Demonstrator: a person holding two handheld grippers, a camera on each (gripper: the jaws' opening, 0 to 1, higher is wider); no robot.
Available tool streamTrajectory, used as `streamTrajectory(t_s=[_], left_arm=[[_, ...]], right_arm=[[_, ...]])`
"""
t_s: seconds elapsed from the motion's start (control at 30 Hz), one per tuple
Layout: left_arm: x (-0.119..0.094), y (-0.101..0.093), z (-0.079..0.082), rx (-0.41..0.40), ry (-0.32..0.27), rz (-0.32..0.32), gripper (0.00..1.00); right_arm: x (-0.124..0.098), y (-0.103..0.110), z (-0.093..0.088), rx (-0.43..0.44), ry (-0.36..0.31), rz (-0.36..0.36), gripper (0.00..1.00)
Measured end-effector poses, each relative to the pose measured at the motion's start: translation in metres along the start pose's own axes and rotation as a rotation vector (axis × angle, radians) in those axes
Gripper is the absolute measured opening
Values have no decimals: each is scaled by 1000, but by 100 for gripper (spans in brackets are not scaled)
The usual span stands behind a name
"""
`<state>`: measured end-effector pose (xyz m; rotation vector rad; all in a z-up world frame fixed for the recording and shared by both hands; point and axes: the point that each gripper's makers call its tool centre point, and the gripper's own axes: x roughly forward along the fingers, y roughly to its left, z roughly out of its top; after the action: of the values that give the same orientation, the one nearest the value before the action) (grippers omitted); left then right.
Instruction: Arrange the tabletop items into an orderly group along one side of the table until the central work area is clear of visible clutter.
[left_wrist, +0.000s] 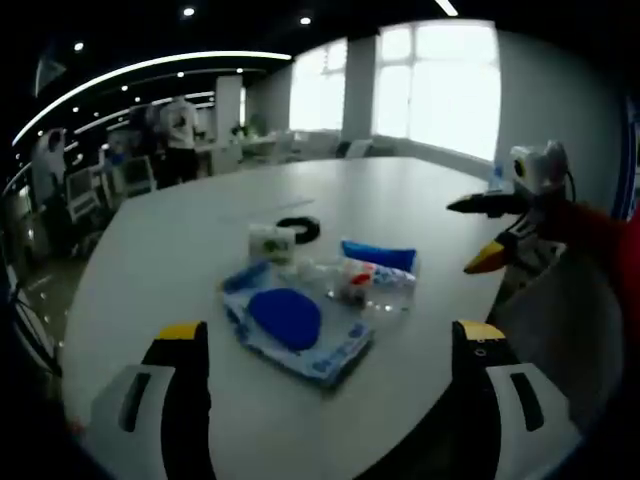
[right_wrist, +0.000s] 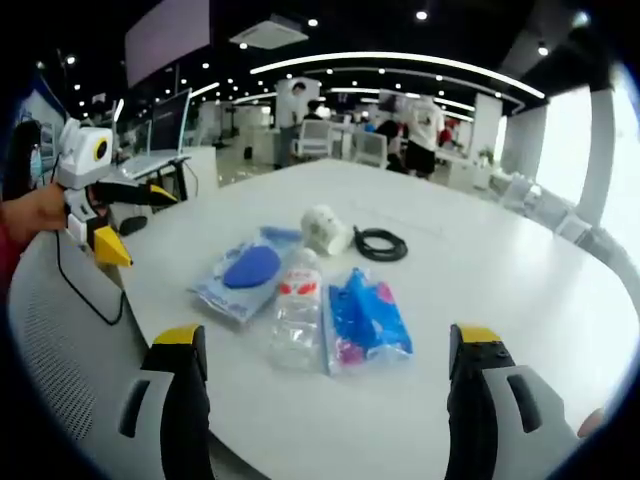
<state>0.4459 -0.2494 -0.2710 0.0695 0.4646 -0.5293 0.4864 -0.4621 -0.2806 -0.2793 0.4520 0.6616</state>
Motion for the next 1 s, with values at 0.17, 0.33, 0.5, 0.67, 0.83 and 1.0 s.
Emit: streamTrajectory(t_s=[0.17,0.33,0.5,0.67,0.83,1.0], left_arm=[[0,-1,-1,2,4,-1,98],[1,-1,-1,2,5,-1,98],[1,-1,-1,2,6,-1,98],[1,0,-1,2,7,-1,97],[1,0,-2,4,11,-2,97],[1,-1,-3,7,14,-4,97]], right_arm=[[0,0,-1,0,2,0,100],[0,-1,-1,1,3,-1,100],[0,-1,-1,3,2,-1,100],[0,0,-1,3,4,-1,100],[0,0,-1,3,5,-3,100],[0,0,-1,3,6,-2,100]])
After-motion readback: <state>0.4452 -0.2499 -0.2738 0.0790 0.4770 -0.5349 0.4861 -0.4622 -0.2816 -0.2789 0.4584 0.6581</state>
